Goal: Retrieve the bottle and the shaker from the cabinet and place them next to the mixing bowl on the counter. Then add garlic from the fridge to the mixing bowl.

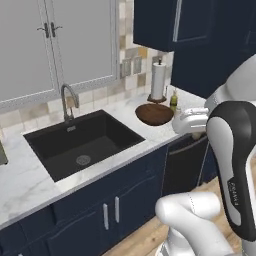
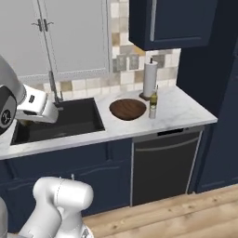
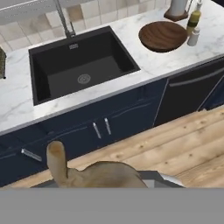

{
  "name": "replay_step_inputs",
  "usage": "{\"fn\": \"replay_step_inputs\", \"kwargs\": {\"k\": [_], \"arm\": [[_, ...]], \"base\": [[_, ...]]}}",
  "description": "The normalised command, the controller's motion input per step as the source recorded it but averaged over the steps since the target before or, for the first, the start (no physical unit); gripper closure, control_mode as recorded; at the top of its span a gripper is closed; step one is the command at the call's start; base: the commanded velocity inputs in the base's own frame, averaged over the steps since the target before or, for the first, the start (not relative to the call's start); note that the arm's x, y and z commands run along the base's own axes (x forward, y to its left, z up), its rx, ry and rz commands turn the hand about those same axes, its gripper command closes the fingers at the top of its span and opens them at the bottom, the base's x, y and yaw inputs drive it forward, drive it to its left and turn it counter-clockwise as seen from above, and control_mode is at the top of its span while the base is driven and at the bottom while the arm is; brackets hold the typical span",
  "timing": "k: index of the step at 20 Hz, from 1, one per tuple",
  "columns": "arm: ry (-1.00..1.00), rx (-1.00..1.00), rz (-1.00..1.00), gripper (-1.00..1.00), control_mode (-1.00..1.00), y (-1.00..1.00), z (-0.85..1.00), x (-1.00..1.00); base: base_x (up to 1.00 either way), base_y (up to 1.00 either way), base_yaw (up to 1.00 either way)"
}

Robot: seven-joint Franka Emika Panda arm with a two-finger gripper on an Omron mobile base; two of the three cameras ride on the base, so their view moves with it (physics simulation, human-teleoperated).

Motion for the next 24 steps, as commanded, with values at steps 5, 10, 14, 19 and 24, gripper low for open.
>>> {"fn": "replay_step_inputs", "kwargs": {"k": [5, 10, 14, 19, 24], "arm": [[0.0, 0.0, 0.0, 1.0, 1.0, 0.0, 0.0, 0.0], [0.0, 0.0, 0.0, 1.0, 1.0, 0.0, 0.0, 0.0], [0.0, 0.0, 0.0, 1.0, 1.0, 0.0, 0.0, 0.0], [0.0, 0.0, 0.0, 1.0, 1.0, 0.0, 0.0, 0.0], [0.0, 0.0, 0.0, 1.0, 1.0, 0.0, 0.0, 0.0]], "base": [[0.88, -1.0, -0.14], [1.0, -0.53, 0.01], [0.9, -0.27, 0.14], [0.2, 0.13, 0.24], [0.15, 0.14, 0.32]]}}
